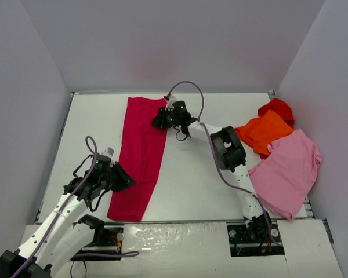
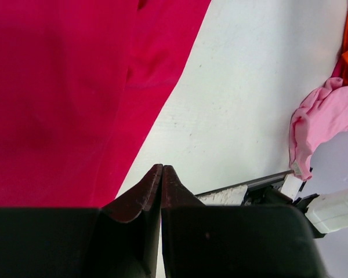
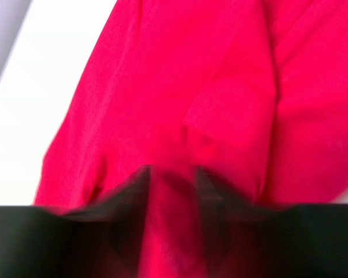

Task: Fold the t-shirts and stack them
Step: Rotate the tshirt 90 degrees

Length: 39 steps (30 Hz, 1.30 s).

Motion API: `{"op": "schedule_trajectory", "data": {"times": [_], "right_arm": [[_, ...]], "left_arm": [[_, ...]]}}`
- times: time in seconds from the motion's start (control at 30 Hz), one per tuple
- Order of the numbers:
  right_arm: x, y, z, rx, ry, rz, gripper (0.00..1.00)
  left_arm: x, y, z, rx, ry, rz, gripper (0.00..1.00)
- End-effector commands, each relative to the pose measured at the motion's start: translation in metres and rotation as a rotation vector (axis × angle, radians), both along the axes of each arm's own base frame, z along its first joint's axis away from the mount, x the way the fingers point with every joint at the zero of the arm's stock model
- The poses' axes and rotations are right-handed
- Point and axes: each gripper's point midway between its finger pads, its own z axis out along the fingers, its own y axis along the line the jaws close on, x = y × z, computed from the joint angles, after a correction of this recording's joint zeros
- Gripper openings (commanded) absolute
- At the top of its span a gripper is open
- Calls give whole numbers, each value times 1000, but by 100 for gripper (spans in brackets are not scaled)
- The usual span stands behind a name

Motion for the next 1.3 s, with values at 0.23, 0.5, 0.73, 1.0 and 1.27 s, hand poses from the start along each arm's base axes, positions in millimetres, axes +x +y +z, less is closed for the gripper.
{"op": "schedule_trajectory", "data": {"times": [0.23, 0.5, 0.73, 1.0, 1.27], "right_arm": [[-46, -43, 169, -35, -218, -189, 71], [-240, 10, 104, -168, 19, 50, 2], [-231, 28, 75, -307, 3, 15, 0], [-175, 67, 72, -396, -98, 10, 0], [-141, 84, 34, -429, -53, 43, 0]], "left_arm": [[20, 15, 32, 114, -126, -5, 26], [22, 27, 67, 170, -135, 32, 2], [16, 50, 93, 233, -194, 108, 0], [0, 54, 80, 230, -153, 109, 0], [1, 47, 67, 216, -118, 80, 0]]}}
